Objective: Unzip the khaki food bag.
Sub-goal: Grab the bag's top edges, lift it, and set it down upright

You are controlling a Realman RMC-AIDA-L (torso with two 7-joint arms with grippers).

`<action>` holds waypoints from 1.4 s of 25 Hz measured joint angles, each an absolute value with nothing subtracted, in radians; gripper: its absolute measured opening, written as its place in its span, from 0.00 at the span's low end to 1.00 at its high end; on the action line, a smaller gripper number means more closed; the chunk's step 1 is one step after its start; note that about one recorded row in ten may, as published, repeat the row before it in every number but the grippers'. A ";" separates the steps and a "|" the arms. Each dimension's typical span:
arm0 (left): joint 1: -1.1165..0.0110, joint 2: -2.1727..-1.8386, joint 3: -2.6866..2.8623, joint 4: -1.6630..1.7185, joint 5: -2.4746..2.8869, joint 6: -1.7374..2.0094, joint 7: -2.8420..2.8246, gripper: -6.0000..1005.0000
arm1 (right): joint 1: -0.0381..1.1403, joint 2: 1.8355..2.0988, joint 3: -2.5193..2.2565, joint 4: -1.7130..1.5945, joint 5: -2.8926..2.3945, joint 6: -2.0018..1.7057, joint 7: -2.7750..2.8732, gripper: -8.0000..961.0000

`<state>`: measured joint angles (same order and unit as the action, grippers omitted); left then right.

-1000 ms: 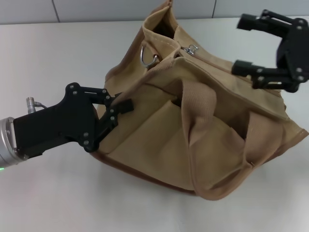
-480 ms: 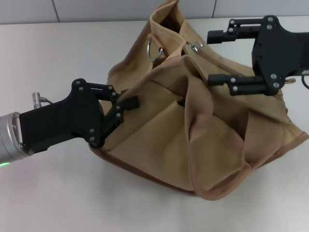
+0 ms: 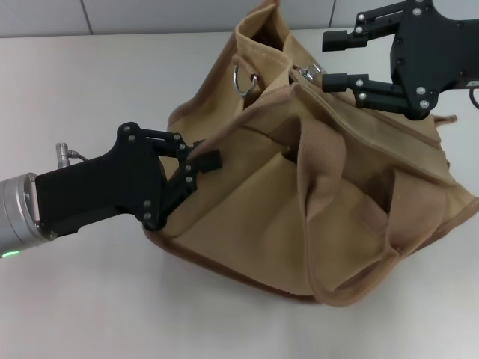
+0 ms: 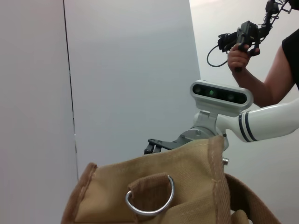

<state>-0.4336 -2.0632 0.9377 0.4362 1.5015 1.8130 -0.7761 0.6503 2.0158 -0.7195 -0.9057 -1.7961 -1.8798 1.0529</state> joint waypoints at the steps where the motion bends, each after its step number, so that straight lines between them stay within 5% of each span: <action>1: -0.434 -2.063 0.938 0.436 1.501 1.813 -0.776 0.07 | 0.650 2.016 -0.719 -0.906 -1.796 -1.880 1.053 0.38; 20: -0.439 -2.063 0.945 0.455 1.502 1.826 -0.771 0.07 | 0.671 2.016 -0.804 -0.913 -1.864 -1.810 1.044 0.38; 35: -0.443 -2.063 0.939 0.455 1.502 1.819 -0.768 0.07 | 0.654 2.003 -0.806 -0.911 -1.874 -1.882 1.082 0.27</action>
